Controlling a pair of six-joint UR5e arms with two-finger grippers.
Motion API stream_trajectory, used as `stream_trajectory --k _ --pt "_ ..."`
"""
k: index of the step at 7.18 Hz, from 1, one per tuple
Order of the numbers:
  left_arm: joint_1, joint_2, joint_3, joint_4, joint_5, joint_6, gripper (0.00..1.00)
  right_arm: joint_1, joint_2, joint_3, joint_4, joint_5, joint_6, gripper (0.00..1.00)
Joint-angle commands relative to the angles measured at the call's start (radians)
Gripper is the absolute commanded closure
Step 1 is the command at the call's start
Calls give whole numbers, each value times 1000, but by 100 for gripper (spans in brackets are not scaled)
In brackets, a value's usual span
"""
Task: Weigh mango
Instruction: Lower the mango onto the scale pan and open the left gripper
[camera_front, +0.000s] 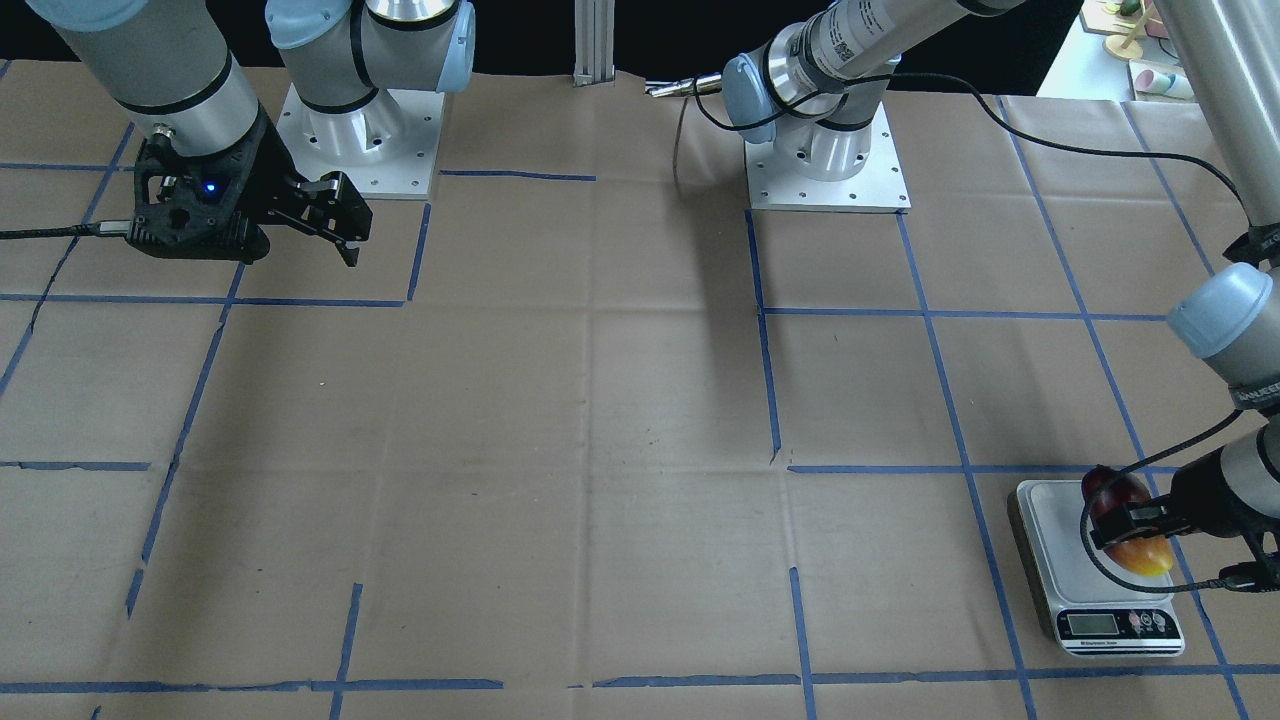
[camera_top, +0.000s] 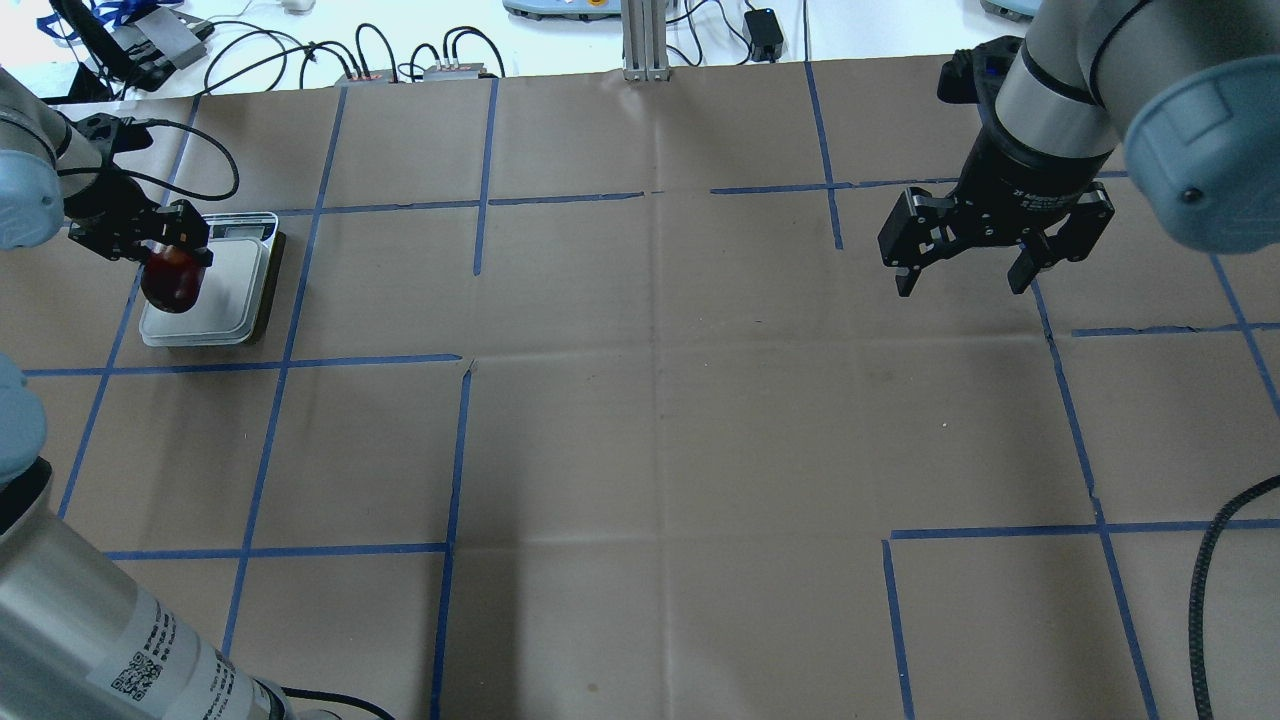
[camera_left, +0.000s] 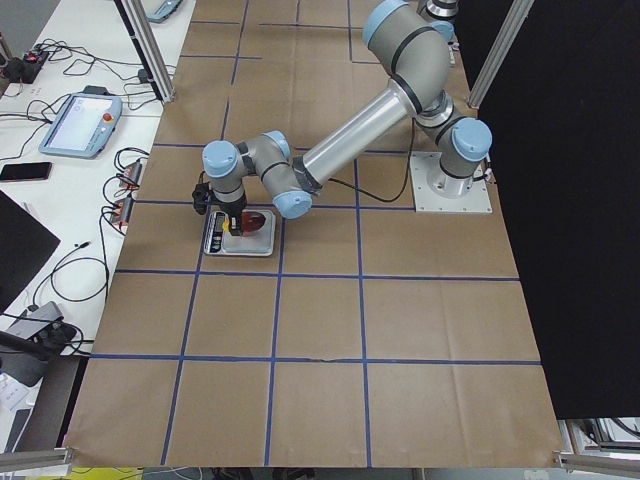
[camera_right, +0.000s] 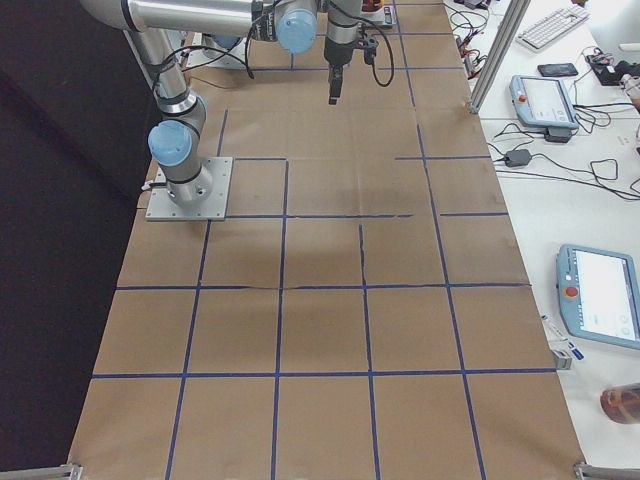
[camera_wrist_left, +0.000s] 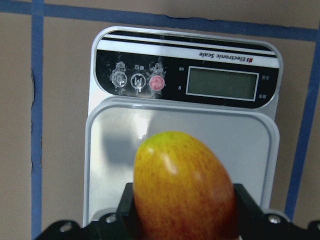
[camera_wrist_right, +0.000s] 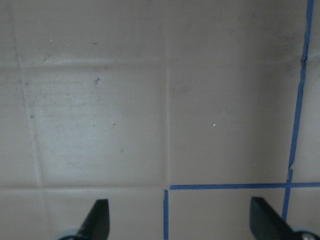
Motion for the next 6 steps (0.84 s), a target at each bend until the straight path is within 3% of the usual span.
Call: stream_trajectory --k 1,2,4,6 --pt "-7 -6 -5 102 -8 -21 7 0 0 0 0 0 0 0" --pt "-10 -3 -5 137 -13 -26 1 0 0 0 0 0 0 0" --pt "-10 51 -5 130 -4 -27 1 0 0 0 0 0 0 0" --pt "-10 199 -8 -99 4 -32 1 0 0 0 0 0 0 0"
